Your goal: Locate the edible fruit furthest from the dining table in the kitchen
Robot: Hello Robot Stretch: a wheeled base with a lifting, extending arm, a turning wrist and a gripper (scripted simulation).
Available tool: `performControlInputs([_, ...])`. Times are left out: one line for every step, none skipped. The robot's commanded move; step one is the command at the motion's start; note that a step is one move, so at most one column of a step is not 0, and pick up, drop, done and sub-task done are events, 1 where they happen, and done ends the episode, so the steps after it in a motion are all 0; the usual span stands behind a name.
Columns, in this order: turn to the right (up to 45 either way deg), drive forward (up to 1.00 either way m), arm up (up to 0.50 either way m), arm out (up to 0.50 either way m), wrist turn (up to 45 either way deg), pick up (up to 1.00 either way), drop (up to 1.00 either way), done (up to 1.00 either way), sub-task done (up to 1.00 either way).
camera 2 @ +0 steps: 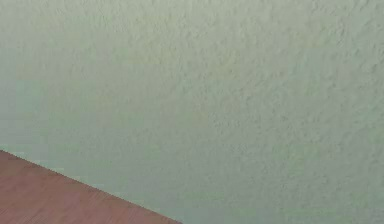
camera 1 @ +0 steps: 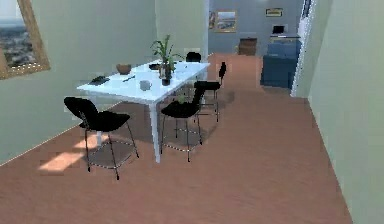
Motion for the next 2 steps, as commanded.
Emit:
performControlInputs([3.0,0.0,0.0,0.0,0.0,0.0,0.0,0.0,0.0])
performControlInputs([0.0,1.0,0.0,0.0,0.0,0.0,0.0,0.0,0.0])
